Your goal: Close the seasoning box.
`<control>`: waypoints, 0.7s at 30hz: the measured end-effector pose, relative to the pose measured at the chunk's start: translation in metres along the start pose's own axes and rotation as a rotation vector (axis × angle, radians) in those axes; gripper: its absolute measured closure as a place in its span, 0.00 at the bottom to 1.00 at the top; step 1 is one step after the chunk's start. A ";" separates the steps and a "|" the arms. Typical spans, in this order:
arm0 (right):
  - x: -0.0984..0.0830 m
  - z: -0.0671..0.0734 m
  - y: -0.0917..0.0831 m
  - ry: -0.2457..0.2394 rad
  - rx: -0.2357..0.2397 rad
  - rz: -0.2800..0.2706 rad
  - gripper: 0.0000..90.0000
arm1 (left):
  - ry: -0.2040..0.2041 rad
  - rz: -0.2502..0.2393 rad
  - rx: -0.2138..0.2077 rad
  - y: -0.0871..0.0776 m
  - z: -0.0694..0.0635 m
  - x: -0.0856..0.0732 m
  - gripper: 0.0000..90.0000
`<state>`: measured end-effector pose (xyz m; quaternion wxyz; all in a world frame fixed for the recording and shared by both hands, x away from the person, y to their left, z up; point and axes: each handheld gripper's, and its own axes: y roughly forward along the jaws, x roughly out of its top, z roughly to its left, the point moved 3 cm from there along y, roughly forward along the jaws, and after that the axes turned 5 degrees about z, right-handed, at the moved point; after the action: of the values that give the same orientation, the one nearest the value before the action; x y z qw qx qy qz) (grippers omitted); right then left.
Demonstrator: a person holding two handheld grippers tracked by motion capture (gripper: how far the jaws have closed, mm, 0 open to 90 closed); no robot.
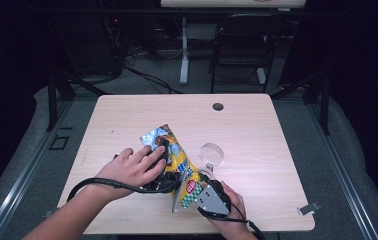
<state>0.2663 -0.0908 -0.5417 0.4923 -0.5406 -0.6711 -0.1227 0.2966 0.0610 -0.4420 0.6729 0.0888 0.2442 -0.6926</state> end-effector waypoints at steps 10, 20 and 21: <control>-0.002 0.001 0.004 0.006 0.010 0.013 0.78 | 0.003 0.002 -0.010 0.001 -0.002 0.002 0.67; -0.004 0.002 0.007 0.014 0.022 0.019 0.78 | 0.016 -0.001 0.000 0.001 -0.001 0.004 0.67; -0.004 0.002 0.007 0.016 0.022 0.018 0.78 | 0.016 -0.002 0.000 0.001 -0.001 0.004 0.67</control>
<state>0.2714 -0.0896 -0.5487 0.5047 -0.5400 -0.6637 -0.1150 0.2967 0.0579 -0.4447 0.6703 0.0941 0.2500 -0.6924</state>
